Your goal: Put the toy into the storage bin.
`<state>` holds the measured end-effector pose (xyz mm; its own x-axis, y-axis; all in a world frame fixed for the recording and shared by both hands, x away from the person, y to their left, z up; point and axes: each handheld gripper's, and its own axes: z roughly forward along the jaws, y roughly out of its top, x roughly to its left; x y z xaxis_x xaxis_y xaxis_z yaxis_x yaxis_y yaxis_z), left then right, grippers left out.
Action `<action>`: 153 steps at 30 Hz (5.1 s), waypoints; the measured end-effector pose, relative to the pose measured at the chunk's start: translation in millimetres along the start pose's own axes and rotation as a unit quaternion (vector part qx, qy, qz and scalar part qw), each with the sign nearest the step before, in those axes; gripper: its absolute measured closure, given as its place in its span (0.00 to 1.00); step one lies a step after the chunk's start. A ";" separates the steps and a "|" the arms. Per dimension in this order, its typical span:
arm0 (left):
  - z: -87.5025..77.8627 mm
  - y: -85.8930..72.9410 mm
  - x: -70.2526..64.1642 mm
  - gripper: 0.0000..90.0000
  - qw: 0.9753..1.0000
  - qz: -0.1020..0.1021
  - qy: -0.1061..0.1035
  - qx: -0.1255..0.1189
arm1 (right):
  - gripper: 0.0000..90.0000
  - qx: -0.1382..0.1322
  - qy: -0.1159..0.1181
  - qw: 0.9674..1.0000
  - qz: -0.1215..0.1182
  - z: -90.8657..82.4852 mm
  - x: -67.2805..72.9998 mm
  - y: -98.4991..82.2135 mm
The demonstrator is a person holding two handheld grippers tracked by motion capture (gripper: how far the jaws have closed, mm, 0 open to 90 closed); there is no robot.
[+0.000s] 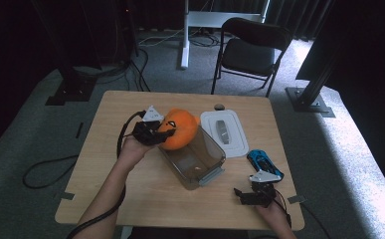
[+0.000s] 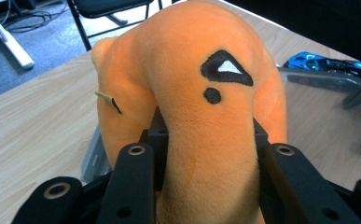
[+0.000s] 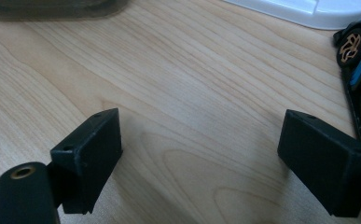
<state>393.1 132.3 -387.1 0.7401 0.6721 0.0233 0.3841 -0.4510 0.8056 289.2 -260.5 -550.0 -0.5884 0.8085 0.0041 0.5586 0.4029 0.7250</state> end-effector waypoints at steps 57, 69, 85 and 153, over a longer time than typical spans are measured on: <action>42.1 -12.4 -9.7 0.74 0.993 -0.008 -0.038 0.115 | 0.14 0.000 0.001 1.000 -0.001 0.0 0.1 0.0; 47.5 -2.4 -13.1 0.70 0.989 -0.001 -0.037 0.146 | 0.14 0.000 0.001 1.000 -0.001 0.0 0.1 0.0; 54.7 1.7 -19.5 0.64 0.985 0.009 -0.023 0.170 | 0.14 0.000 0.000 1.000 -0.001 0.0 0.0 0.0; 19.5 -16.5 -4.6 0.01 0.993 -0.027 -0.046 0.104 | 0.14 0.000 -0.001 1.000 0.002 -1.2 -0.1 -1.1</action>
<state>394.1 125.1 -412.0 0.7585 0.6469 -0.0785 0.5234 -0.5330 0.6648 287.9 -261.6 -550.0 -0.5853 0.8108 0.0050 0.5607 0.4004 0.7248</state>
